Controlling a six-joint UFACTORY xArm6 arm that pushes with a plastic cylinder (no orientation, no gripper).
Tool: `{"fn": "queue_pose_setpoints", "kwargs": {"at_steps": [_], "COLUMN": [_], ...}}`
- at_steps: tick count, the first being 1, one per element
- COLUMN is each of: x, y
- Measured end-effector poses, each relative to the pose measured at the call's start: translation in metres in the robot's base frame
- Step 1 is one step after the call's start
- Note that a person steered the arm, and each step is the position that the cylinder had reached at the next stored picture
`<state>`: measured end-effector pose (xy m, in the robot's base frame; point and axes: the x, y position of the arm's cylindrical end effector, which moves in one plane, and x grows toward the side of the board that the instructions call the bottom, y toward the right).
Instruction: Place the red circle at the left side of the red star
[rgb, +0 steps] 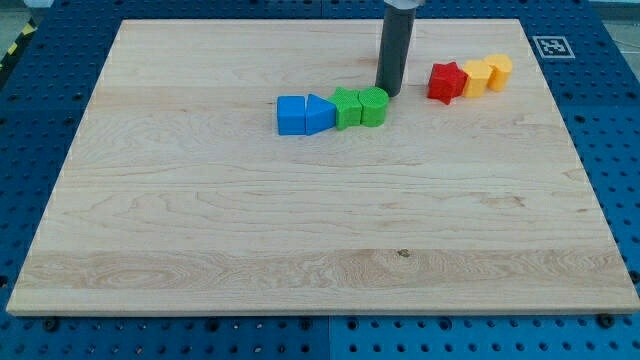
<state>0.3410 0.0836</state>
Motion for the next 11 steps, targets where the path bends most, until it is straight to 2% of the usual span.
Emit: {"fn": "queue_pose_setpoints", "kwargs": {"at_steps": [3, 5, 6, 8, 11], "x": [-0.011, -0.056, -0.092, -0.123, -0.1], "y": [-0.019, -0.038, -0.047, -0.032, 0.021]}}
